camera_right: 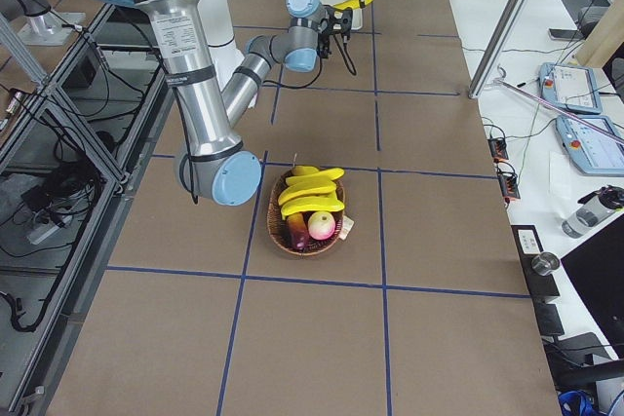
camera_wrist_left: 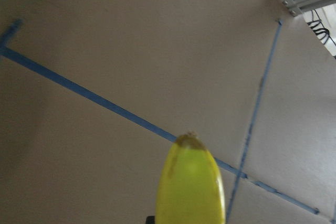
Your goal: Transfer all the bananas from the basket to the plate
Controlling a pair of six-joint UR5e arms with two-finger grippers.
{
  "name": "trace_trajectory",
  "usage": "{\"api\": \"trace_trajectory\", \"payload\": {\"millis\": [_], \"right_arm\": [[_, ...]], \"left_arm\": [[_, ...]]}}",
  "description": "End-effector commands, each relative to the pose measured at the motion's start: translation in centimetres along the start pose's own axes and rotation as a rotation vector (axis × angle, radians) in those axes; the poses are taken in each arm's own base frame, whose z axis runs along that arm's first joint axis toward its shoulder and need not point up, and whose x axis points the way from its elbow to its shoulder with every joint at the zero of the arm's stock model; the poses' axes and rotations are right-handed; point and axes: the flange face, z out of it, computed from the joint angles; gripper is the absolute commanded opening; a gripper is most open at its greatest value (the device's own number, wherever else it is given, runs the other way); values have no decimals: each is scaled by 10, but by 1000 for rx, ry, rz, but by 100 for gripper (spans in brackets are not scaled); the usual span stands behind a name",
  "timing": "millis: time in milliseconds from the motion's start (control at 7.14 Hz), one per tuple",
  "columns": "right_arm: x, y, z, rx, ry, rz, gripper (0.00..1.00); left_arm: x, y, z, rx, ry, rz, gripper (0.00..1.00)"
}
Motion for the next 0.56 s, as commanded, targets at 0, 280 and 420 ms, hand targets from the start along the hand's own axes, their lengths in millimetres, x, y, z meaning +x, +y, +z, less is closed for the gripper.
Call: {"api": "trace_trajectory", "payload": {"millis": [0, 280, 420], "right_arm": [[20, -27, -7, 54, 89, 17, 99], [26, -35, -6, 64, 142, -7, 100], [27, -35, -5, 64, 144, -7, 100]], "left_arm": [[-135, -23, -19, 27, -193, 123, 0], [-200, -28, -11, 11, -298, 78, 0], [-212, -31, -8, 17, -320, 67, 0]]}}
